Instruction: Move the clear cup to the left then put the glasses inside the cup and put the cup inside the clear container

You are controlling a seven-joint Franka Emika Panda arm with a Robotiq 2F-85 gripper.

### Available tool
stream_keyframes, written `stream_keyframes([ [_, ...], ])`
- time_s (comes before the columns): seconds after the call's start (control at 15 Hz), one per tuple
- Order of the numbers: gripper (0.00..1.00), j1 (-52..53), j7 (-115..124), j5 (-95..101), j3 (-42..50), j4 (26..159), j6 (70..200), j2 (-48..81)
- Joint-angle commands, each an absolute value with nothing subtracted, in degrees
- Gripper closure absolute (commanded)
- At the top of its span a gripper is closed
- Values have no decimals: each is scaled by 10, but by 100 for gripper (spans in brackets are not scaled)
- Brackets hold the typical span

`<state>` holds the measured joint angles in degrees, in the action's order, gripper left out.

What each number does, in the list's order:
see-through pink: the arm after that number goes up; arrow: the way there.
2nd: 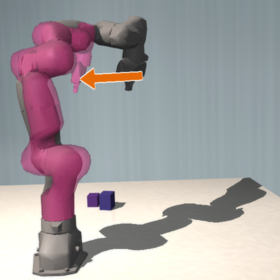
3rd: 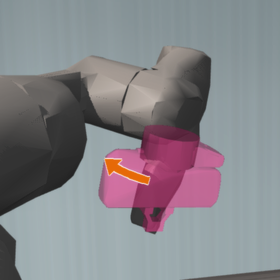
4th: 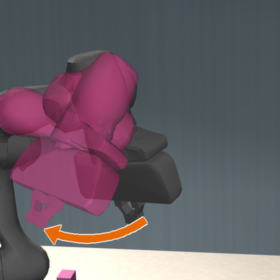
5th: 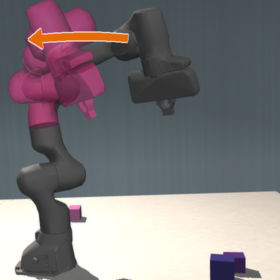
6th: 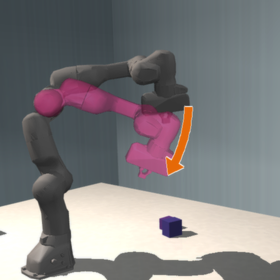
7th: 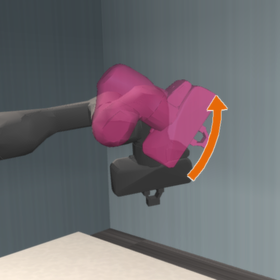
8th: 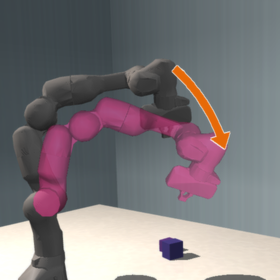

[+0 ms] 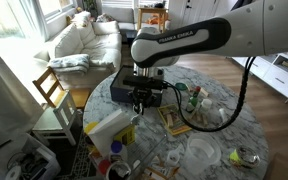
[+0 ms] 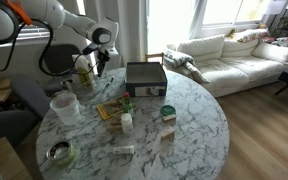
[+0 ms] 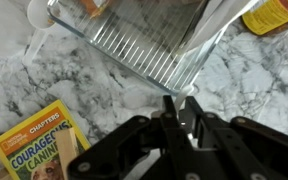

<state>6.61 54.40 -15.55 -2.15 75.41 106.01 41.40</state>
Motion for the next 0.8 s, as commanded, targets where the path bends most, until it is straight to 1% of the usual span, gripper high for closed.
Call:
stream_keyframes([
  [0.0, 83, 73, 548, -142, -12, 734, 1044, 417],
  [0.07, 86, 73, 547, -140, -12, 732, 1044, 417],
  [0.13, 86, 73, 547, -139, -12, 730, 1044, 417],
  [0.2, 89, 72, 546, -137, -12, 729, 1044, 417],
  [0.33, 93, 72, 544, -134, -12, 727, 1044, 417],
  [0.4, 81, 72, 542, -133, -12, 728, 1049, 417],
  [0.47, 65, 71, 537, -132, -12, 731, 1059, 416],
  [0.53, 65, 74, 529, -125, -11, 734, 1074, 415],
  [0.73, 45, 79, 477, -108, -15, 747, 1136, 421],
])
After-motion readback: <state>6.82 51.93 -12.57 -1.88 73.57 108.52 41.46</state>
